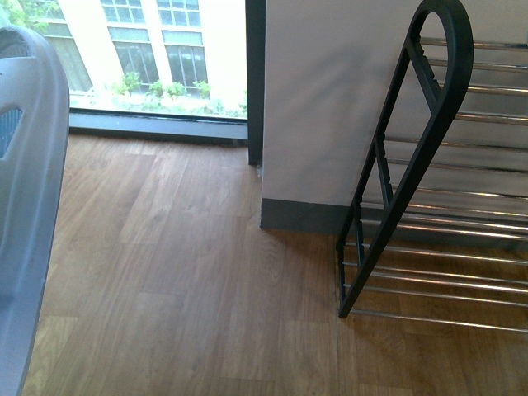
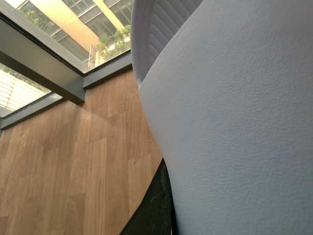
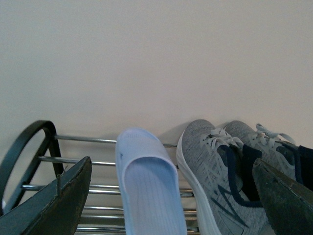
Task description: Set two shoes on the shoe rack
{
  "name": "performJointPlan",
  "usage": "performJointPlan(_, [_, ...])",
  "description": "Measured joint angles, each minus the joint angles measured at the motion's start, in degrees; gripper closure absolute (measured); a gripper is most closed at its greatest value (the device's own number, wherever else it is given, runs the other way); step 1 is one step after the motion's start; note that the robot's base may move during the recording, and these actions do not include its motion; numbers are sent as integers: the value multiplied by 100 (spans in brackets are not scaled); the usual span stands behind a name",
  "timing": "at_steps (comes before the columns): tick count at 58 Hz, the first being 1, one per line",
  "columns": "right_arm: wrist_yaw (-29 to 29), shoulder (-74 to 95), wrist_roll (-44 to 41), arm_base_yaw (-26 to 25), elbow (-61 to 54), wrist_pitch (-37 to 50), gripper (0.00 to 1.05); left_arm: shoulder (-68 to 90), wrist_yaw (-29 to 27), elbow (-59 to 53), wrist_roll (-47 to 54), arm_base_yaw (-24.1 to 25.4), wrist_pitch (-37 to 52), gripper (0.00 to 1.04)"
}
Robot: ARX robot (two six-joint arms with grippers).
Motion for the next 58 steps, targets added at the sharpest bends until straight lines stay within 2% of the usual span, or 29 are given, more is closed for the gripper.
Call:
performJointPlan(7, [-52, -966, 369, -92, -514, -42, 9, 0, 0, 0, 0, 0, -2, 103])
performJointPlan(18, [-348, -1978, 872, -590, -1174, -114, 9, 0, 0, 0, 0, 0, -2, 103])
performJointPlan(26, [-472, -2264, 1082, -817, -1550, 11, 9, 0, 0, 0, 0, 0, 0, 103])
performJointPlan(40, [-404, -2317, 1237, -837, -1840, 271, 9, 0, 0, 0, 0, 0, 0, 103])
performJointPlan(42, [-743, -2312, 1198, -916, -1808, 146, 11, 0, 0, 0, 0, 0, -2, 103])
performJointPlan(45, [-1587, -2361, 1073, -1060, -1714, -315, 18, 0, -2, 0, -2, 0, 0, 103])
performJointPlan(49, [-2509, -2507, 960, -997, -1764, -793, 28, 0, 4, 0, 0, 0, 0, 103])
performJointPlan(52, [-2677, -2691, 903, -785, -1902, -942, 37, 0, 0, 0, 0, 0, 0, 103])
performJointPlan(58, [-2358, -3018, 844, -372, -2083, -1043, 53, 0, -2, 0, 0, 0, -2, 103])
